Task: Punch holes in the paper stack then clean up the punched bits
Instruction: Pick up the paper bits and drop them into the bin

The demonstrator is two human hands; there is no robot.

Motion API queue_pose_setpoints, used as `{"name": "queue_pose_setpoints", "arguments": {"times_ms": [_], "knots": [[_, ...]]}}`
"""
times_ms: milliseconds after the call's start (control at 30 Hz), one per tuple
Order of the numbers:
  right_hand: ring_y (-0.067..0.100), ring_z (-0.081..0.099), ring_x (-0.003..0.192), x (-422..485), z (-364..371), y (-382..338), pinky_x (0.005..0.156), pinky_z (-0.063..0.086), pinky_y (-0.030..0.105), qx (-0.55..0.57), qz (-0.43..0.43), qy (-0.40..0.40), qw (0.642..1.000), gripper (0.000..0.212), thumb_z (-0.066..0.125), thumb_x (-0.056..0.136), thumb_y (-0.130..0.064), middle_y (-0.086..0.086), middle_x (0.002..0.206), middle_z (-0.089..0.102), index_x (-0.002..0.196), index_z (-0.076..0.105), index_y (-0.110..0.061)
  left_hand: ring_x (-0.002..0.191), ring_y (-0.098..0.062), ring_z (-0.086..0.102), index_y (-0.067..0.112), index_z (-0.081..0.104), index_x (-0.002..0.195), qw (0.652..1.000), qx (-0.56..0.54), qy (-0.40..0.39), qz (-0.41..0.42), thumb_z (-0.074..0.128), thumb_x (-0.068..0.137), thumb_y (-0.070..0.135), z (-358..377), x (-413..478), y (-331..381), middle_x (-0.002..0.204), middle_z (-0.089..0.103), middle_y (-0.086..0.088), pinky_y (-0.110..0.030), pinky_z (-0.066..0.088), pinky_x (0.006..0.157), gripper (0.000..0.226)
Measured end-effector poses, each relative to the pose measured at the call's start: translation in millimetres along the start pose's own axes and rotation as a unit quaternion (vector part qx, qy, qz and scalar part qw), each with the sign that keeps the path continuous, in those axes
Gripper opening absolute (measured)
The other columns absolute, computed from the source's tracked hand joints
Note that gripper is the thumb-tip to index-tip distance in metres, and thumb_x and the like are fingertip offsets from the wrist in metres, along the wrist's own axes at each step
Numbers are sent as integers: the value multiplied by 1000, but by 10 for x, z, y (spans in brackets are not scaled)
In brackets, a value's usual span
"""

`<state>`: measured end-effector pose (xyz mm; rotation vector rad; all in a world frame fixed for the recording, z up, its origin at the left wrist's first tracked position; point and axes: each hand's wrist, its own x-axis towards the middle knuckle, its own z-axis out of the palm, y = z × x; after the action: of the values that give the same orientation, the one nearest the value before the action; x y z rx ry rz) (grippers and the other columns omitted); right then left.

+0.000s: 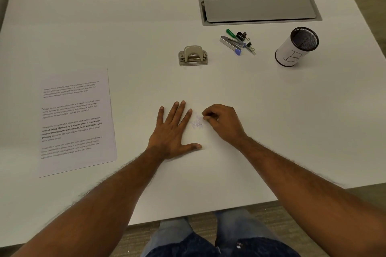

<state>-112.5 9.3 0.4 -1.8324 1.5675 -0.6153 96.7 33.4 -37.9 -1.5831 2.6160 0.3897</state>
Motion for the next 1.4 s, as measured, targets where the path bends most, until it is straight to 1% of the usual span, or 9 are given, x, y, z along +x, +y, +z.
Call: {"name": "queue_pose_setpoints", "arguments": {"times_ms": [200,500,600,667,733,800,867,1200,1400], "knots": [[17,71,89,-51,-159,178,91,56,33,133,183,-26,974,20,71,80,3,6,94,74,97,72,-8,151,-25,-17,27,-2,158,1000,-6,7,-2,19,73,95,-27,104,30,164,-17,-9,-60,-5,119,111],[10,71,86,-108,4,122,85,54,21,190,186,-18,964,23,72,79,1,2,94,74,98,72,-12,151,-26,-16,32,1,157,998,-8,1,57,24,73,95,-20,31,39,165,-15,-9,-61,-4,118,107],[12,70,88,-40,3,105,87,55,24,227,199,49,952,20,71,81,0,4,95,74,98,71,-9,152,-25,-16,32,0,157,998,-13,2,63,25,74,94,-28,-2,15,165,-15,-8,-61,-3,119,107],[15,69,92,78,-39,118,92,54,28,285,230,117,923,18,67,84,0,6,98,73,101,70,-6,152,-24,-15,29,0,158,999,-25,16,42,24,74,94,-41,-15,-2,165,-15,-8,-60,-1,119,109],[20,67,96,221,-73,112,96,52,32,406,266,153,861,18,57,89,3,9,100,70,104,64,-3,152,-24,-14,26,-1,158,999,-28,26,22,22,74,94,-52,-24,-25,165,-13,-8,-60,0,119,110],[26,66,97,328,-58,79,98,51,35,512,284,150,797,17,48,94,4,13,102,67,107,59,-2,152,-23,-12,24,-2,158,999,-25,26,10,22,75,94,-61,-35,-53,165,-13,-8,-60,0,119,111],[27,67,96,367,3,35,97,52,36,541,283,119,783,17,44,97,2,16,102,67,107,58,-1,152,-24,-12,23,-3,158,1000,-20,23,3,21,75,94,-63,-40,-74,165,-12,-8,-60,0,119,111],[29,69,101,66,119,-129,93,53,36,418,222,-56,879,25,43,97,-1,22,111,69,112,61,8,152,-24,-12,15,-1,158,1000,-2,3,-28,16,74,95,-21,-44,-75,165,-13,-9,-60,-3,119,116],[15,70,91,-49,-170,29,88,55,27,160,171,11,972,20,63,84,3,3,98,72,101,70,-7,152,-23,-13,18,-2,158,1000,2,1,-25,16,74,95,1,-69,-76,165,-14,-8,-60,-2,119,116]]}}
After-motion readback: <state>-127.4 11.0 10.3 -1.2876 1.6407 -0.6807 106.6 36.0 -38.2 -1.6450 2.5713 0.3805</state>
